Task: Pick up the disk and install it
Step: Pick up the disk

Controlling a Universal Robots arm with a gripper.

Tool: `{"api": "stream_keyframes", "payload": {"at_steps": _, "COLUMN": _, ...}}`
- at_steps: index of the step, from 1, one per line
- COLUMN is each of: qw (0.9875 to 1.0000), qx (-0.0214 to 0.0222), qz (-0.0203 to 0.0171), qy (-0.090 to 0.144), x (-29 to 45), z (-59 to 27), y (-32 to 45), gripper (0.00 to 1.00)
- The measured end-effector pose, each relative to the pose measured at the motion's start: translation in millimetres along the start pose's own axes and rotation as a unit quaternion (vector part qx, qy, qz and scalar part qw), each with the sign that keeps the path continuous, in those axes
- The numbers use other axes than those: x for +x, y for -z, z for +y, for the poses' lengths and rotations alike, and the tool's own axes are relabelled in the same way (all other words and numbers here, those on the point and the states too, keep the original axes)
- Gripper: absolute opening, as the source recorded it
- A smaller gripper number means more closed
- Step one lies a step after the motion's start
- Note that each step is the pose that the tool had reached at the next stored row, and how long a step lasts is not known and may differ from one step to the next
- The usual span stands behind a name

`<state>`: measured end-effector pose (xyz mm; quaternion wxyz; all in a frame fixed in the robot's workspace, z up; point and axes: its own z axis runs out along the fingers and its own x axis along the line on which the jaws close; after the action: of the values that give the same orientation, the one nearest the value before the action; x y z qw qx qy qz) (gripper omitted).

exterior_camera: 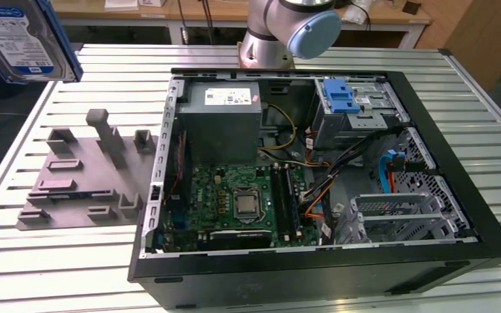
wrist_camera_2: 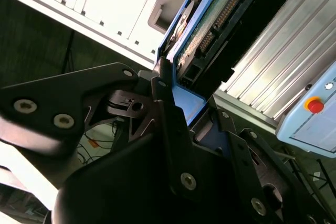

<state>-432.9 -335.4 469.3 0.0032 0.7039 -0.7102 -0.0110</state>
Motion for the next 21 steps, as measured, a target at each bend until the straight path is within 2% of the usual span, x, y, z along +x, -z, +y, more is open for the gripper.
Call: {"api": "stream_keyframes", "payload": {"at_steps": 21, "qw": 1.0000, "qx": 0.0000, "qz": 0.0000, "qy": 0.000, "x": -0.1, "z": -8.8, "y": 0.2, "gripper": 0.36}}
